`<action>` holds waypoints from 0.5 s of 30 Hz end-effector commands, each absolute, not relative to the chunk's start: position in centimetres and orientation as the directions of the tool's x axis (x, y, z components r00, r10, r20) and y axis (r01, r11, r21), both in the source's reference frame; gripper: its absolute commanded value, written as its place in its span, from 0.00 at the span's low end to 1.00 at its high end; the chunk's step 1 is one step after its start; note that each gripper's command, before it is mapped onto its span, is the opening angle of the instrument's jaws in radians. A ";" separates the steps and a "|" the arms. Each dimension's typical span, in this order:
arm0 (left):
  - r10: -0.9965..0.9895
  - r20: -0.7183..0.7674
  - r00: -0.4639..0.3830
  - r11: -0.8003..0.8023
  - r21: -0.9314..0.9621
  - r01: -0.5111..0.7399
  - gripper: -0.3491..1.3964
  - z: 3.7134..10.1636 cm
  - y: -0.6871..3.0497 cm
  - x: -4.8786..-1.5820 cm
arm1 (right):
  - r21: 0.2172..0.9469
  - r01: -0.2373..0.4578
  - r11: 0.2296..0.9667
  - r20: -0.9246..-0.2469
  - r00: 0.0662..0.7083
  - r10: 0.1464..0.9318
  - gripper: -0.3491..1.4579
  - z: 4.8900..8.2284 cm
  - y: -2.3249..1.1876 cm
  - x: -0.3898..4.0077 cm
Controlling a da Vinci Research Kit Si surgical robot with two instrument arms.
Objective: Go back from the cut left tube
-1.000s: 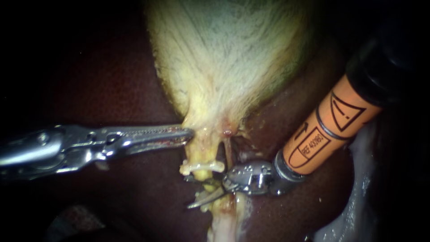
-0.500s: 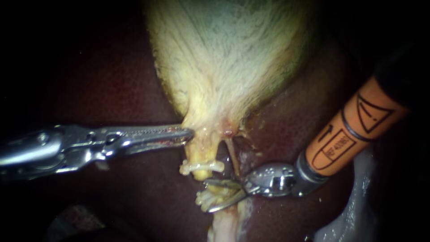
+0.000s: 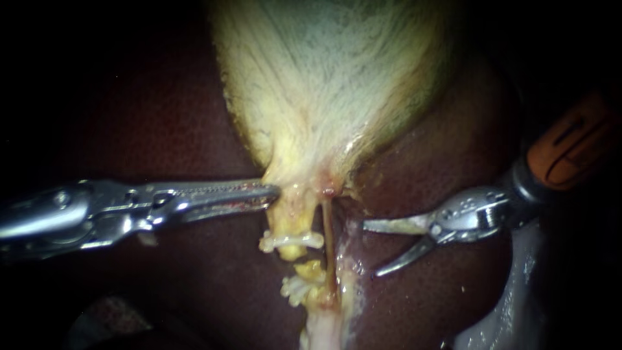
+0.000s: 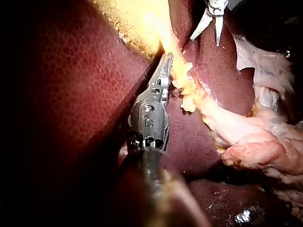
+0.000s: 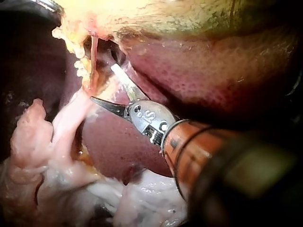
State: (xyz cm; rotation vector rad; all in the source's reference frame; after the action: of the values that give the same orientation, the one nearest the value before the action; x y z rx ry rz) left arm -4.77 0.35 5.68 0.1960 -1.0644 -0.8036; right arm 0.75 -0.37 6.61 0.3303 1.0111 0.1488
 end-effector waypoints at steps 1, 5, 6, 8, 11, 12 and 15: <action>-0.671 0.703 0.237 0.707 0.508 0.492 0.19 5.68 0.35 -4.78 | 0.324 0.027 0.945 -0.811 0.522 0.263 0.92 6.58 -0.35 0.72; -0.671 0.703 0.237 0.706 0.508 0.493 0.19 5.68 0.35 -4.79 | 0.270 0.017 0.963 -0.830 0.511 0.223 0.96 6.48 -0.25 0.68; -0.671 0.703 0.237 0.706 0.508 0.493 0.19 5.68 0.34 -4.79 | 0.261 0.013 0.965 -0.831 0.512 0.218 0.97 6.46 -0.24 0.68; -0.671 0.703 0.237 0.706 0.507 0.493 0.19 5.69 0.34 -4.79 | 0.250 0.007 0.968 -0.831 0.514 0.211 0.97 6.45 -0.23 0.68; -0.670 0.703 0.237 0.707 0.507 0.494 0.19 5.70 0.34 -4.80 | 0.248 0.003 0.969 -0.830 0.516 0.211 0.98 6.46 -0.24 0.68; -0.670 0.704 0.238 0.707 0.506 0.494 0.19 5.71 0.33 -4.81 | 0.249 0.002 0.969 -0.830 0.517 0.212 0.98 6.47 -0.24 0.68; -0.666 0.707 0.239 0.709 0.501 0.495 0.19 5.79 0.27 -4.88 | 0.249 -0.001 0.969 -0.829 0.517 0.213 0.98 6.47 -0.24 0.68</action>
State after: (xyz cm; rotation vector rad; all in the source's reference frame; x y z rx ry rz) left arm -4.92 0.22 5.84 0.1871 -1.0646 -0.7987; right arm 0.68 -0.24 6.46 0.2283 1.0213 0.1285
